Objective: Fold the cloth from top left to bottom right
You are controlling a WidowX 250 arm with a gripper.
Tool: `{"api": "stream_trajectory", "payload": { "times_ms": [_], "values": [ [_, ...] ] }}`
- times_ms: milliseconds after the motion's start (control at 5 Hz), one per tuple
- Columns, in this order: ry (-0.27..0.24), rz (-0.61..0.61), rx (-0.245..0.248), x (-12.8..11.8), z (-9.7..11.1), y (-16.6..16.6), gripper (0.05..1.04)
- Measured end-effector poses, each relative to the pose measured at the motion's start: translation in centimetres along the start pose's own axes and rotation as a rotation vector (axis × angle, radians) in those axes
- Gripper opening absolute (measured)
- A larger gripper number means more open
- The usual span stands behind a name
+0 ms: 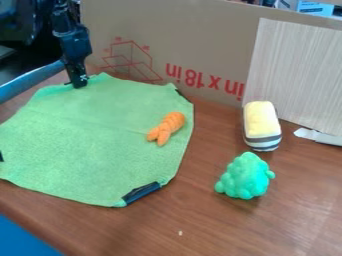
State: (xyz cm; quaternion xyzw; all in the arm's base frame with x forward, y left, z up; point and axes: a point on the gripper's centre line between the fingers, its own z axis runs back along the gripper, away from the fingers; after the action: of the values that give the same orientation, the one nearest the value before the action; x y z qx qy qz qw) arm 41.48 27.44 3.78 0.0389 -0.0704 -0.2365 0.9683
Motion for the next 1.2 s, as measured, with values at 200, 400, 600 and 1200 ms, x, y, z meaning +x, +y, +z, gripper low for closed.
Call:
{"api": "stream_trajectory", "payload": {
  "times_ms": [200,400,600,1200],
  "values": [
    [-0.032,-0.022,-0.026,0.1,0.5,-1.2,0.081],
    [-0.107,-0.089,-0.008,0.6,3.1,-3.5,0.065],
    [-0.187,-0.216,0.07,1.9,7.2,-7.8,0.064],
    [-0.217,-0.478,0.167,0.5,9.3,-20.8,0.063]
  ]
}}
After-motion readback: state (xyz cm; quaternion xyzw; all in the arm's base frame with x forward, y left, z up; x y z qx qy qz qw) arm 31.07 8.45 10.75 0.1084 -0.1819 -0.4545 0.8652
